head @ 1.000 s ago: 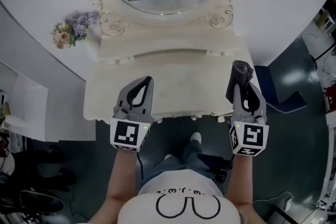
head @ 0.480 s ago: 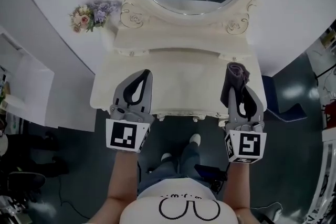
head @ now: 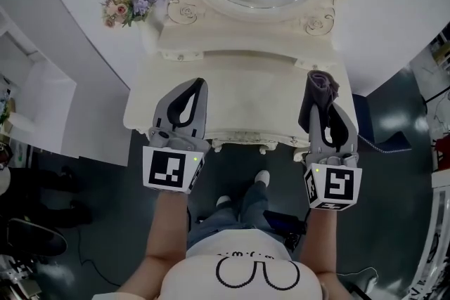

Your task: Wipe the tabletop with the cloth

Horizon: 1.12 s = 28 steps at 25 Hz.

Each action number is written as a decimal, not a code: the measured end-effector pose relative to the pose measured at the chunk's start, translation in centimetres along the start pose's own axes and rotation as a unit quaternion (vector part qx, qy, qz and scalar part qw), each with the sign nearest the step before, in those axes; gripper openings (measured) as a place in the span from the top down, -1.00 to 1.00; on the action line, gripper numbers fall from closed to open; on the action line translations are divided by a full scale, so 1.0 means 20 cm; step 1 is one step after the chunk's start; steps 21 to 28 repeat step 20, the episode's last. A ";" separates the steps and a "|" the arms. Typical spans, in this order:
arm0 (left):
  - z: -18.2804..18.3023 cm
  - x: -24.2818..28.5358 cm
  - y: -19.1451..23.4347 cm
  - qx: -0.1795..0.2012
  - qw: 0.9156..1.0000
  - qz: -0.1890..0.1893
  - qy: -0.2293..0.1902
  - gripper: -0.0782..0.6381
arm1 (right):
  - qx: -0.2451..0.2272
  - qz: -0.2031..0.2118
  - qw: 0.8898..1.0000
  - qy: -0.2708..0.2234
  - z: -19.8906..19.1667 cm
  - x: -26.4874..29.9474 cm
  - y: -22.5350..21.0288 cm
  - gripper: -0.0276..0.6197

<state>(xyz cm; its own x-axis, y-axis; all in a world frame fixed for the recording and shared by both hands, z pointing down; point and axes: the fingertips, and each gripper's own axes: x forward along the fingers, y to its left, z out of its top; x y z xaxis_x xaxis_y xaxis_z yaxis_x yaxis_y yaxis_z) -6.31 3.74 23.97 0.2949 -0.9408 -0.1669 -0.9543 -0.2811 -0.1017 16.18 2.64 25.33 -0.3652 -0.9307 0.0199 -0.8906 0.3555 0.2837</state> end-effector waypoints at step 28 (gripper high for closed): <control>0.07 -0.19 -0.08 0.001 1.000 -0.011 -0.025 0.79 | -0.003 -0.014 1.000 -0.006 0.00 -0.25 0.06 0.65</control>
